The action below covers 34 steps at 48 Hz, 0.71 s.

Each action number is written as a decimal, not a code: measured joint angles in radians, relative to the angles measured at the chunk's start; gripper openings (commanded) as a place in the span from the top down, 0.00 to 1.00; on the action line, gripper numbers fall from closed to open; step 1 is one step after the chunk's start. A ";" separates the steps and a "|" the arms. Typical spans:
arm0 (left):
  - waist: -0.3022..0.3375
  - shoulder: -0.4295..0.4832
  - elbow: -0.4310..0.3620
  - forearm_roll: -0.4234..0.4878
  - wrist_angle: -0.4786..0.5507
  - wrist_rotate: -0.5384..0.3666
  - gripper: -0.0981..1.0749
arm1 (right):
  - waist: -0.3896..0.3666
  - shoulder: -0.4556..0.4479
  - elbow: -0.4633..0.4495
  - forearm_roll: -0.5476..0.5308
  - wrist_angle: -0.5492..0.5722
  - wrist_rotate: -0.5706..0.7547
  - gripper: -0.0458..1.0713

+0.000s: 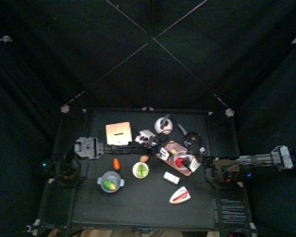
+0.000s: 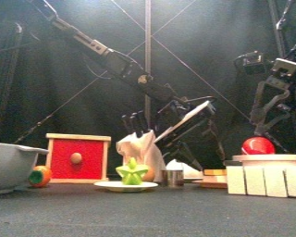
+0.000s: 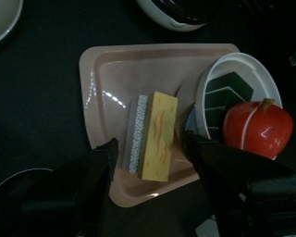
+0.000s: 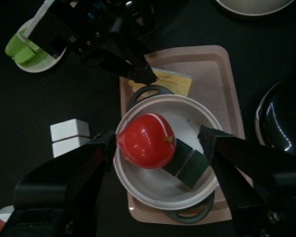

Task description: Grab white sushi roll

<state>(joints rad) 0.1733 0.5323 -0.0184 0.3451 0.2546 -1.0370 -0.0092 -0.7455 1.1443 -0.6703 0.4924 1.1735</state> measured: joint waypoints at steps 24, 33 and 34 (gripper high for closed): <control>-0.028 -0.178 0.078 0.103 -0.003 0.087 0.13 | -0.003 0.005 -0.002 0.000 -0.025 0.002 0.06; -0.043 -0.302 0.202 0.115 -0.043 0.101 0.13 | -0.002 0.006 -0.009 0.008 -0.072 0.002 0.06; -0.046 -0.318 0.219 0.120 -0.051 0.101 0.13 | -0.002 0.006 -0.009 0.014 -0.077 0.002 0.06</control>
<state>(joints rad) 0.1273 0.2148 0.2010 0.4648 0.2040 -0.9357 -0.0107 -0.7394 1.1351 -0.6565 0.4157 1.1750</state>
